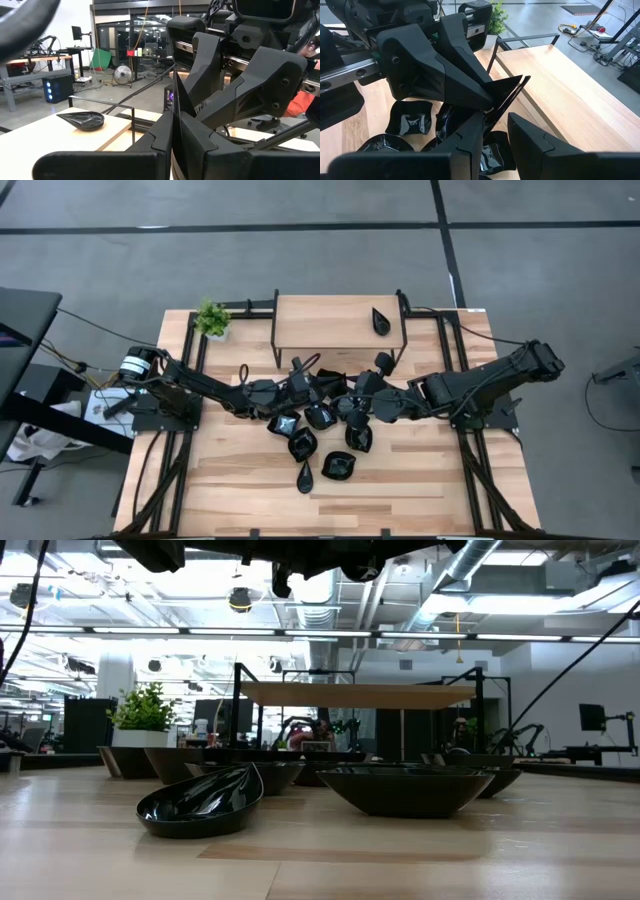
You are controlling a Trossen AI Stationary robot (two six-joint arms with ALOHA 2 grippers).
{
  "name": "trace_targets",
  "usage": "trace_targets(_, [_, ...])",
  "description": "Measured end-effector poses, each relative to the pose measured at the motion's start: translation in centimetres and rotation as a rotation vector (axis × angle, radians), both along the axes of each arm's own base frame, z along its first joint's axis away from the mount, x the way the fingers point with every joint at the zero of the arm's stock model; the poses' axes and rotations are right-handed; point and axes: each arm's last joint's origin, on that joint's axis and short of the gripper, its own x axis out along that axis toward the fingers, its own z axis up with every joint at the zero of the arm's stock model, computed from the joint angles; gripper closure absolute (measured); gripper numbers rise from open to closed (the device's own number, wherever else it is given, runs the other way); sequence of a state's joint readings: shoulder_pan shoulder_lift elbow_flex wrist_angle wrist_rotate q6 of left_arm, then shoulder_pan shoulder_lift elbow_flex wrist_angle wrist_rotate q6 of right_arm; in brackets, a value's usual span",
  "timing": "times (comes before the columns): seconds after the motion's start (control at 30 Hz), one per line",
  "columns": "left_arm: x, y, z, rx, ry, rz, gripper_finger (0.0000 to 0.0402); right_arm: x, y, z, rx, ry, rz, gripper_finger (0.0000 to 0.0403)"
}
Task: Pick & Place Mini shaped plates
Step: Stack the black drop shaped plate on top of the black drop shaped plate on the shelf
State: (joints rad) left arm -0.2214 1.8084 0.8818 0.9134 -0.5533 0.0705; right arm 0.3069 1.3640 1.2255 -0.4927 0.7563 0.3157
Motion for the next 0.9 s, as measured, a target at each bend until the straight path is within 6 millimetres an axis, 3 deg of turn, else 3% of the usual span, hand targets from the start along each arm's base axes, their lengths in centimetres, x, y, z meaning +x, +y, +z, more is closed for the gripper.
trace_targets(0.4, [0.0,0.0,0.04,-0.001,-0.004,0.0,0.0372,0.01,0.0,0.01,0.001,-0.001,0.0,0.0319])
trace_targets(0.63, [0.0,0.0,0.07,-0.002,-0.007,0.0,0.0371,0.01,0.0,0.01,0.001,-0.002,0.0,0.0341])
trace_targets(0.9, [0.0,-0.04,0.1,-0.002,-0.01,-0.004,0.0333,0.0,-0.01,0.0,0.0,0.0,0.0,0.0357])
